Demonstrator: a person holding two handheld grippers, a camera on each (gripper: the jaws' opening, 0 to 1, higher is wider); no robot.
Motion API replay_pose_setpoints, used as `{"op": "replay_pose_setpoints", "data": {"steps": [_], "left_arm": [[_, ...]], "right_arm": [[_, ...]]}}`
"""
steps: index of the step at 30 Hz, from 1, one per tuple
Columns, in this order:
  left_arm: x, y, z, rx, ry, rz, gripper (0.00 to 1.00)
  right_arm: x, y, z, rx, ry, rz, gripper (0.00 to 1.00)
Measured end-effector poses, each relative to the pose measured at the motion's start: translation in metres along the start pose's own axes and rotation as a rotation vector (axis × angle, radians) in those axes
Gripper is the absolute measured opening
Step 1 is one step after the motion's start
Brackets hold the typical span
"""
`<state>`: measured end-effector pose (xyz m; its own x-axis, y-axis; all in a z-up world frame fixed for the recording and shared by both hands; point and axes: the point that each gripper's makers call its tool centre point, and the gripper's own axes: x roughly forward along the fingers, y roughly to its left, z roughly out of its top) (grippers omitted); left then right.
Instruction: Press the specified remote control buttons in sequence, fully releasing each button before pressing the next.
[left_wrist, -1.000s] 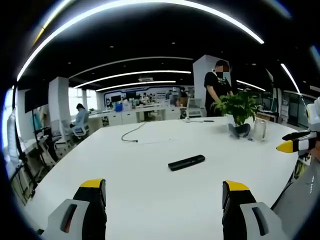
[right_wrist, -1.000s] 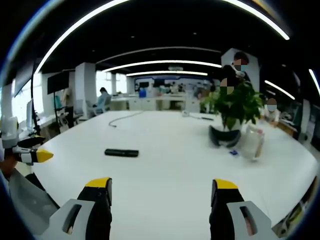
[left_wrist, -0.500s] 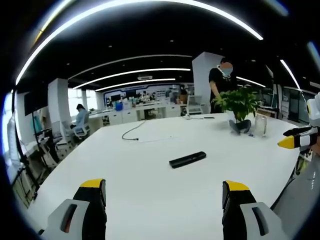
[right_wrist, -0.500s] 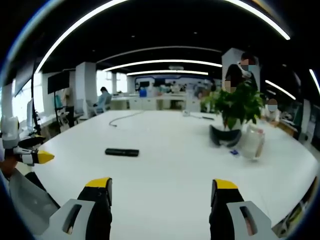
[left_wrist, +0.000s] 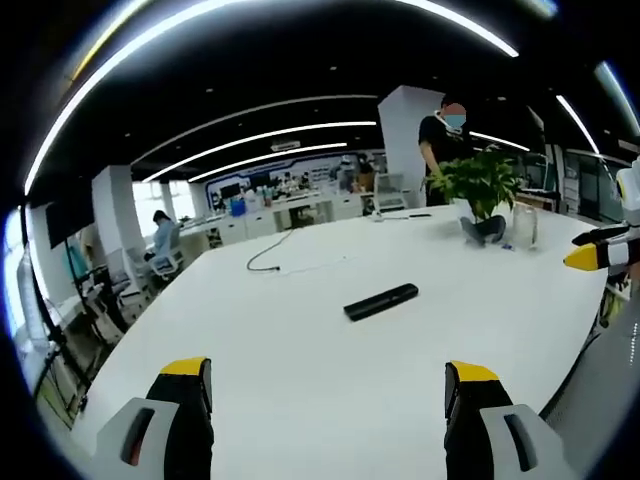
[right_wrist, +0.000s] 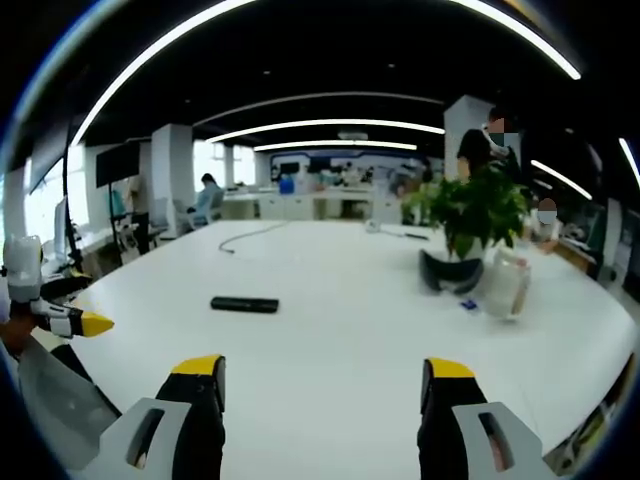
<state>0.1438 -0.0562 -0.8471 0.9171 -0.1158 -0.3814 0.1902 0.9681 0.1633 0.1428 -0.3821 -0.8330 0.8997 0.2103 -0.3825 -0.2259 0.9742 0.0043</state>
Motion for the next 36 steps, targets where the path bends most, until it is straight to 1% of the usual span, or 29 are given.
{"op": "replay_pose_setpoints", "data": {"steps": [2,4,9,11,13,14,18,20,22,24,25,26,30,32,36], "left_arm": [[0.001,0.0,-0.003,0.025,0.016,0.005,1.0],[0.001,-0.001,-0.002,0.033,0.01,0.004,1.0],[0.002,-0.002,-0.005,0.055,0.027,0.003,1.0],[0.003,-0.001,-0.005,0.067,0.032,0.011,1.0],[0.004,0.002,-0.008,0.099,0.049,0.03,0.97],[0.005,0.002,-0.008,0.105,0.049,0.033,0.96],[0.006,0.001,-0.009,0.126,0.061,0.028,0.95],[0.007,0.001,-0.011,0.155,0.078,0.031,0.95],[0.008,0.004,-0.014,0.213,0.109,0.049,0.92],[0.011,0.004,-0.008,0.241,0.091,0.056,0.87],[0.013,0.003,-0.002,0.247,0.076,0.056,0.86],[0.015,0.002,0.002,0.249,0.073,0.055,0.86],[0.025,-0.002,0.009,0.263,0.074,0.046,0.85],[0.031,-0.007,0.013,0.279,0.076,0.031,0.84],[0.043,-0.014,0.014,0.316,0.094,-0.001,0.83]], "right_arm": [[0.0,0.0,0.0,0.001,-0.001,0.001,0.79],[0.0,0.0,0.001,0.003,-0.004,0.0,0.78],[-0.001,-0.001,0.001,0.008,-0.01,0.0,0.78],[-0.001,-0.001,0.001,0.01,-0.01,0.0,0.78],[-0.001,-0.001,0.002,0.01,-0.01,0.0,0.77],[-0.001,-0.001,0.002,0.01,-0.01,0.0,0.77],[-0.001,-0.002,0.003,0.016,-0.015,0.001,0.77],[-0.001,-0.002,0.002,0.018,-0.014,-0.001,0.77],[-0.001,-0.002,0.002,0.021,-0.014,0.0,0.77],[-0.001,-0.002,0.003,0.026,-0.015,0.0,0.77],[-0.001,-0.003,0.003,0.026,-0.016,-0.001,0.77],[-0.001,-0.003,0.003,0.027,-0.015,-0.003,0.77],[-0.001,-0.004,0.003,0.037,-0.016,0.0,0.76],[-0.001,-0.004,0.002,0.04,-0.013,0.001,0.75],[-0.001,-0.004,0.001,0.047,-0.005,0.007,0.73]]}}
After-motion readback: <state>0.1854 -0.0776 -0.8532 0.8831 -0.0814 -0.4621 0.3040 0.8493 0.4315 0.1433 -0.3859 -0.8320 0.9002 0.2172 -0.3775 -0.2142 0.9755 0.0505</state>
